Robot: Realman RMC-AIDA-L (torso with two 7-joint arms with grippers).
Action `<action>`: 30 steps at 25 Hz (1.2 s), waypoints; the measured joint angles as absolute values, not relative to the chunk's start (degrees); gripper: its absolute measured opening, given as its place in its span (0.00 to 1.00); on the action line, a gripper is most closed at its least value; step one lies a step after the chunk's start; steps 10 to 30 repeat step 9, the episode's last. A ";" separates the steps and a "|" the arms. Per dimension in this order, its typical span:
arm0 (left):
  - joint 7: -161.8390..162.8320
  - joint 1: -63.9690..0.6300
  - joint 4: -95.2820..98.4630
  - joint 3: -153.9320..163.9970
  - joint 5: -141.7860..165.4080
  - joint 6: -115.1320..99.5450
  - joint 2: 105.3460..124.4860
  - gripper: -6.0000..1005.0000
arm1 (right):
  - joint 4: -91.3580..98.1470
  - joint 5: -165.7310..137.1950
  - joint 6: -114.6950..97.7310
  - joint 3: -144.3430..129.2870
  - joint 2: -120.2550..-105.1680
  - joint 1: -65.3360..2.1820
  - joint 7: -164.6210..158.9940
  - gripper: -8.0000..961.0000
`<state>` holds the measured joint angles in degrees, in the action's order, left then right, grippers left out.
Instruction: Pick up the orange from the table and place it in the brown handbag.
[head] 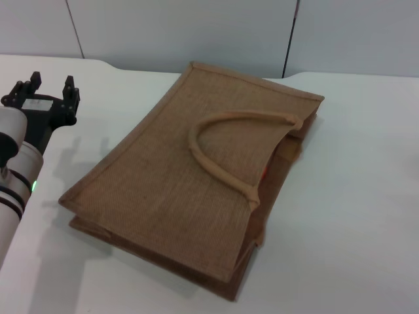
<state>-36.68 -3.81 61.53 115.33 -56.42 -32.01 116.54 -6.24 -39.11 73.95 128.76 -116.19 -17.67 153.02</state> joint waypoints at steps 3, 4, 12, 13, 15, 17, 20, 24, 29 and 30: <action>-36.47 -4.38 60.93 115.41 -56.42 -32.16 116.58 0.54 | -6.14 -39.11 73.97 128.85 -116.19 -17.66 153.02 0.90; -36.47 -4.38 60.93 115.41 -56.42 -32.16 116.58 0.54 | -6.01 -39.11 73.98 128.96 -116.19 -17.66 153.02 0.90; -36.47 -4.52 60.89 115.65 -56.42 -32.17 116.61 0.54 | -5.71 -39.11 74.11 129.30 -116.19 -17.74 153.02 0.90; -36.47 -4.52 60.89 115.65 -56.42 -32.17 116.61 0.54 | -5.71 -39.11 74.11 129.30 -116.19 -17.74 153.02 0.90; -36.47 -4.52 60.89 115.65 -56.42 -32.17 116.61 0.54 | -5.71 -39.11 74.11 129.30 -116.19 -17.74 153.02 0.90; -36.47 -4.52 60.89 115.65 -56.42 -32.17 116.61 0.54 | -5.71 -39.11 74.11 129.30 -116.19 -17.74 153.02 0.90; -36.47 -4.52 60.89 115.65 -56.42 -32.17 116.61 0.54 | -5.71 -39.11 74.11 129.30 -116.19 -17.74 153.02 0.90; -36.47 -4.52 60.89 115.65 -56.42 -32.17 116.61 0.54 | -5.71 -39.11 74.11 129.30 -116.19 -17.74 153.02 0.90; -36.47 -4.52 60.89 115.65 -56.42 -32.17 116.61 0.54 | -5.71 -39.11 74.11 129.30 -116.19 -17.74 153.02 0.90; -36.47 -4.52 60.89 115.65 -56.42 -32.17 116.61 0.54 | -5.71 -39.11 74.11 129.30 -116.19 -17.74 153.02 0.90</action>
